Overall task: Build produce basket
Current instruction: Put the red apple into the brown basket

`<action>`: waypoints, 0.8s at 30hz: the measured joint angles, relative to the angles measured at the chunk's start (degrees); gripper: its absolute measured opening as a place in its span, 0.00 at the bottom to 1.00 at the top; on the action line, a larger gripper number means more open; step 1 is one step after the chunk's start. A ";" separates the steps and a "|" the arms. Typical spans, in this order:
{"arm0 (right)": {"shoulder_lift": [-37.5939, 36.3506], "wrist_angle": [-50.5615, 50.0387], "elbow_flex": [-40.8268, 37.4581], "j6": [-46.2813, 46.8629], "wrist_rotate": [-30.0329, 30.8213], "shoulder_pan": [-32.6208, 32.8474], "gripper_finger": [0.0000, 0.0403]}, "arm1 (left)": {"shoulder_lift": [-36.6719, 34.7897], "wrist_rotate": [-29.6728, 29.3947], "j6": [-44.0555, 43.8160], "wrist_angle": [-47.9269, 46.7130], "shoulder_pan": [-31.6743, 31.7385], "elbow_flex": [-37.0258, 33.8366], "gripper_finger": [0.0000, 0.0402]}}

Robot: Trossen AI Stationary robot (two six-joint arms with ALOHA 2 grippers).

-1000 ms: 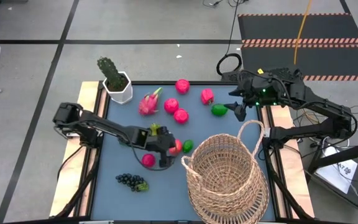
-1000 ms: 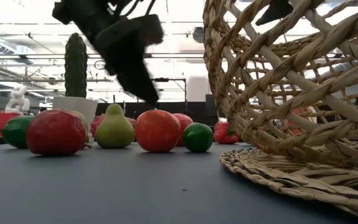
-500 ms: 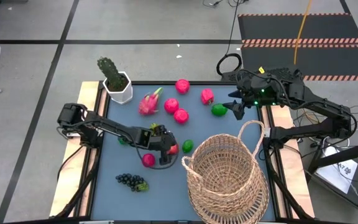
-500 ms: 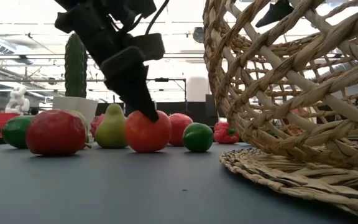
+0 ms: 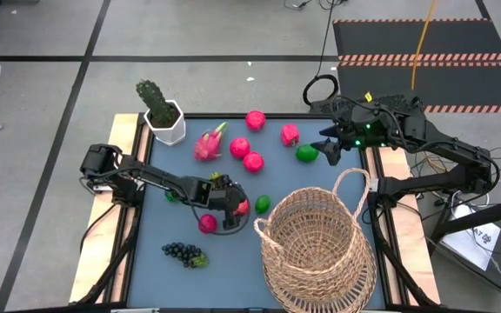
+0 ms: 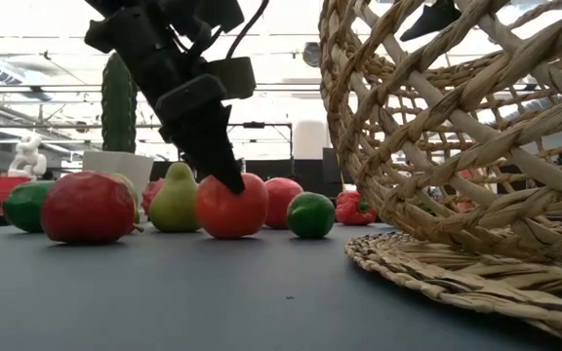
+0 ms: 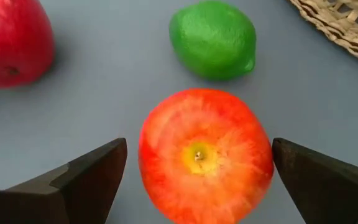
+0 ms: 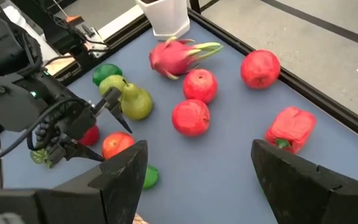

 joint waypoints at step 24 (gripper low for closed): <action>-0.01 1.70 0.00 -0.71 -0.20 0.60 0.70 | 3.82 4.05 1.17 5.21 0.84 -1.63 0.95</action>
